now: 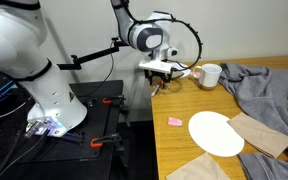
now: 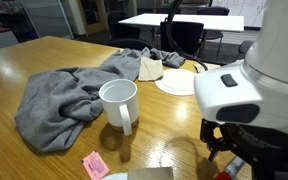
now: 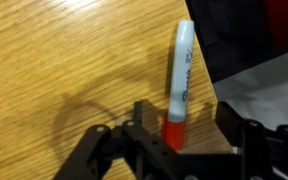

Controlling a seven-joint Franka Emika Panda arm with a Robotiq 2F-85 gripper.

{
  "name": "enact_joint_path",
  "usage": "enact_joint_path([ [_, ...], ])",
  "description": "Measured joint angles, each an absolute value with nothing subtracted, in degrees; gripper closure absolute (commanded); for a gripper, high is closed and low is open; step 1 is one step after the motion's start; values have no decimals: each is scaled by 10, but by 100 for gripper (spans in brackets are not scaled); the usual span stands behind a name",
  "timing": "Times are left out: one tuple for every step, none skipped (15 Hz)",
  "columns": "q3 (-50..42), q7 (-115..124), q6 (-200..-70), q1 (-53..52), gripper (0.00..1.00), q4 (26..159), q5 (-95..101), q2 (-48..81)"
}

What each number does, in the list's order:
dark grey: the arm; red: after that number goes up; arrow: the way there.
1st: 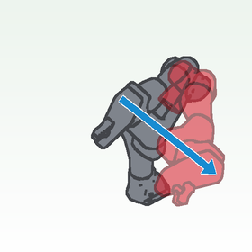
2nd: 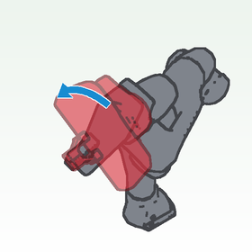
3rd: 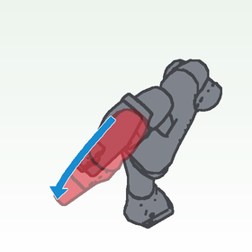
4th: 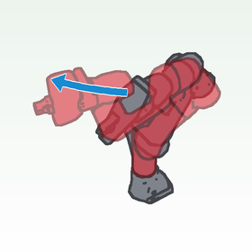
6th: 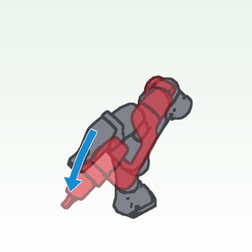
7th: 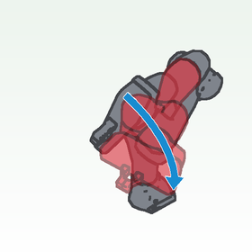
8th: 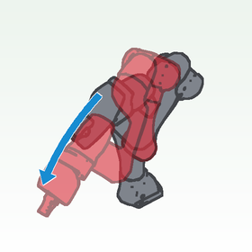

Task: Move the marker to the right of the cup

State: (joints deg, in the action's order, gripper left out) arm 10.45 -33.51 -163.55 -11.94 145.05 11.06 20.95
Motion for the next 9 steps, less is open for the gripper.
enact_joint_path([
  [106, -335, -1636, -118, 64, 1447, 111, 214],
  [108, -335, -1636, -117, 70, 1444, 111, 218],
  [109, -335, -1636, -116, 79, 1441, 111, 222],
  [110, -335, -1636, -116, 86, 1439, 111, 224],
  [111, -335, -1636, -115, 92, 1437, 111, 227],
  [112, -335, -1636, -114, 99, 1435, 111, 228],
  [112, -335, -1636, -114, 97, 1433, 111, 228],
  [114, -334, -1636, -112, 95, 1431, 111, 228],
  [116, -334, -1636, -110, 95, 1431, 111, 228],
])
